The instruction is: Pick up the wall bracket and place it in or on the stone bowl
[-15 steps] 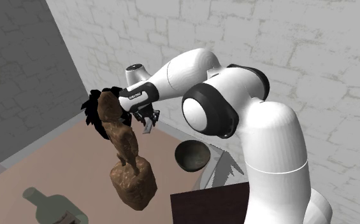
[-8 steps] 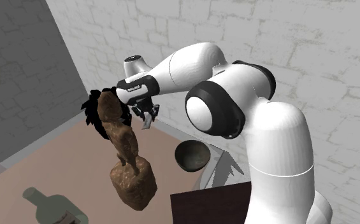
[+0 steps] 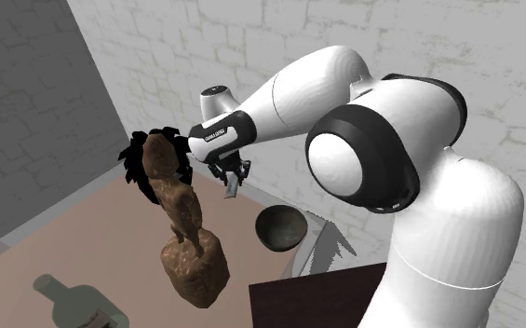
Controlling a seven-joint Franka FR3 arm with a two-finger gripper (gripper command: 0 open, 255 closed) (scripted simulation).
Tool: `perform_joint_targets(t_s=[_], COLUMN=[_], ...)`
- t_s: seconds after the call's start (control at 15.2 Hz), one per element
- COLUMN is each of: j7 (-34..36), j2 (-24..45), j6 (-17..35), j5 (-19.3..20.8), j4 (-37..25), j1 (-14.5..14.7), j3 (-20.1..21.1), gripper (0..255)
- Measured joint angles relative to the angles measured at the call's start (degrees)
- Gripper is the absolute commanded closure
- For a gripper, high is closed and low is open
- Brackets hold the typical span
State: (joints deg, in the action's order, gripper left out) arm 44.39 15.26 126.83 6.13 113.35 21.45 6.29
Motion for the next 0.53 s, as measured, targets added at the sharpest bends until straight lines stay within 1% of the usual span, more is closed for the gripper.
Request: perform_joint_targets(t_s=[0.33, 0.53], j7=[-2.7, -4.4], j2=[-9.5, -15.2], j6=[4.5, 6.2], j5=[-1.0, -1.5], j4=[13.7, 21.0], j1=[-1.9, -2.7], j3=[-0.8, -1.3], gripper=[255, 255])
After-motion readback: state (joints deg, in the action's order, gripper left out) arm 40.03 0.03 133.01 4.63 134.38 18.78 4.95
